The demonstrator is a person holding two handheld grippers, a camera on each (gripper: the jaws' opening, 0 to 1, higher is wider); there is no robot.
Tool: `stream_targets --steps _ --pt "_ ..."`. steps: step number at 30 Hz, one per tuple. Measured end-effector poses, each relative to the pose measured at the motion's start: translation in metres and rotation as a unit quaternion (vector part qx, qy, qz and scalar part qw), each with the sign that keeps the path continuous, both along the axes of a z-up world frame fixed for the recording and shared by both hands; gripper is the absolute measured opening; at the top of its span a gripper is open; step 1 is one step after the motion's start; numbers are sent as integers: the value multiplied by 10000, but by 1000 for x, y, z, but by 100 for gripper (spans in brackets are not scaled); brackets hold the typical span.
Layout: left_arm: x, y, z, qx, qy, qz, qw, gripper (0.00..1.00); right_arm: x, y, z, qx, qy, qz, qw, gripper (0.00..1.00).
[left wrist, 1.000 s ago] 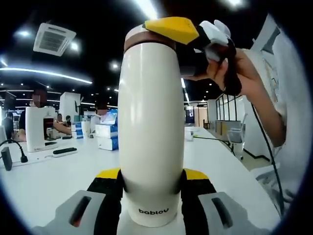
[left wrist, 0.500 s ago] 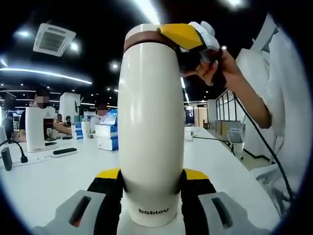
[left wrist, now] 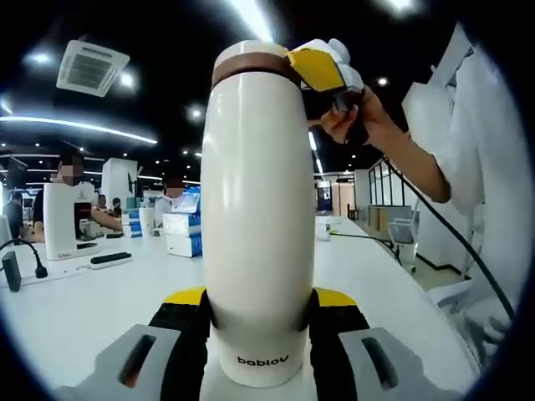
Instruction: Grasp the water cup twist off the cup lid place the cup lid on the table
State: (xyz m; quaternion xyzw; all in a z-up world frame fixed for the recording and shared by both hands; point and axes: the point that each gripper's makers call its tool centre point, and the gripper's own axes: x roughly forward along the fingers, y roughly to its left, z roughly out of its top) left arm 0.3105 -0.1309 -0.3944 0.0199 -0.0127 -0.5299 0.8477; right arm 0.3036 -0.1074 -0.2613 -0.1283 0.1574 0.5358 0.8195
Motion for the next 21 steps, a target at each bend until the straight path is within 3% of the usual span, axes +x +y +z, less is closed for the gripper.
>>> stream_targets --steps 7,14,21 --pt "0 0 0 3 8 2 10000 48 -3 1 0 -184 -70 415 9989 44" --pt "1 0 0 -2 7 -5 10000 48 -3 3 0 65 78 915 9958 44" --pt "2 0 0 -21 33 4 10000 48 -4 5 1 153 -7 1022 9947 45"
